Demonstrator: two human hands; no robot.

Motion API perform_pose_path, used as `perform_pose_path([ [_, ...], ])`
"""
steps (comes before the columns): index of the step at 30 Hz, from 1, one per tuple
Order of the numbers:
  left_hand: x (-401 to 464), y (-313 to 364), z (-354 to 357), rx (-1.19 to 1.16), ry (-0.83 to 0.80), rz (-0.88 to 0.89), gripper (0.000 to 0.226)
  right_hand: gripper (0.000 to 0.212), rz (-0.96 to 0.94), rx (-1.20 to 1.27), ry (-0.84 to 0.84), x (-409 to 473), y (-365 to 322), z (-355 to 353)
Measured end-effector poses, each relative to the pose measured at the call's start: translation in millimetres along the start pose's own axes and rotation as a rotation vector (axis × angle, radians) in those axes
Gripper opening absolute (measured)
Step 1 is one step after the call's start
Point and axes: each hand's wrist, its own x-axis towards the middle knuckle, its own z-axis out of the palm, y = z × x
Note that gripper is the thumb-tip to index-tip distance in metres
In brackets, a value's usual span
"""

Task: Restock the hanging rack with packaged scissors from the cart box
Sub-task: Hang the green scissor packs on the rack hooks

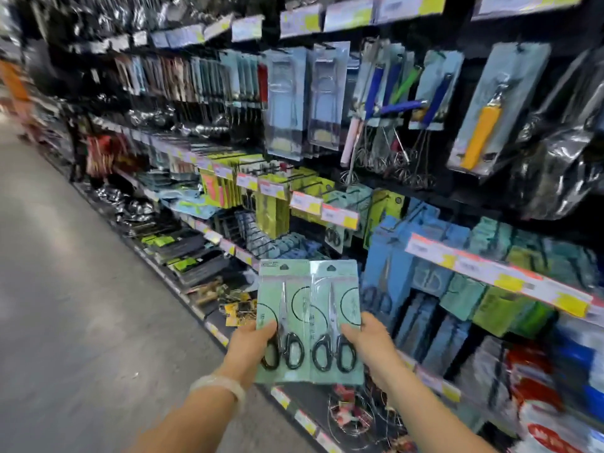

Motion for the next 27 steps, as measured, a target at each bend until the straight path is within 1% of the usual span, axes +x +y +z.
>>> perform_pose_path([
  [3, 50.7, 30.6, -7.6, 0.018, 0.007, 0.011, 0.012, 0.018, -0.009, 0.030, -0.010, 54.6, -22.5, 23.9],
  [5, 82.0, 49.0, -11.4, 0.038, 0.005, 0.022, 0.013, 0.017, -0.012, 0.036, -0.021, 87.4, -35.8, 35.9],
  [7, 113.5, 58.8, -17.3, 0.046, -0.016, 0.019, 0.013, 0.016, 0.023, 0.035, -0.028, 116.9, -42.9, 47.5],
  [10, 153.8, 60.7, -28.0, 0.086, -0.045, -0.012, 0.017, 0.027, 0.092, 0.014, -0.006, 152.7, -41.2, 64.6],
  [12, 180.9, 59.6, -32.7, 0.106, -0.062, -0.035, 0.018, 0.030, 0.138, 0.010, 0.031, 173.0, -42.0, 74.2],
  [14, 209.2, 61.3, -35.2, 0.122, -0.085, -0.061, 0.015, 0.025, 0.166, 0.008, 0.079, 195.6, -45.0, 80.8],
  [16, 238.1, 65.4, -35.3, 0.159, -0.127, -0.082, 0.020, 0.022, 0.176, 0.014, 0.128, 213.4, -53.9, 86.6],
  [18, 263.8, 74.8, -35.3, 0.187, -0.187, -0.094, 0.021, 0.033, 0.166, 0.037, 0.180, 234.4, -59.9, 92.4],
  [19, 274.8, 81.5, -34.6, 0.202, -0.212, -0.085, 0.024, 0.035, 0.152, 0.054, 0.212, 242.5, -64.8, 94.6],
  [21, 298.2, 94.7, -34.3, 0.250, -0.267, -0.062, 0.037, 0.028, 0.145, 0.113, 0.283, 256.5, -73.6, 99.6],
  [22, 305.0, 104.1, -33.7, 0.284, -0.297, -0.043, 0.039, 0.026, 0.141, 0.149, 0.321, 260.5, -77.8, 102.3],
  [25, 322.0, 121.3, -32.4, 0.331, -0.363, -0.045, 0.023, 0.045, 0.190, 0.202, 0.396, 267.3, -80.1, 111.8],
  [27, 328.5, 127.5, -30.0, 0.336, -0.410, -0.064, 0.020, 0.049, 0.210, 0.227, 0.414, 268.2, -77.1, 117.6],
])
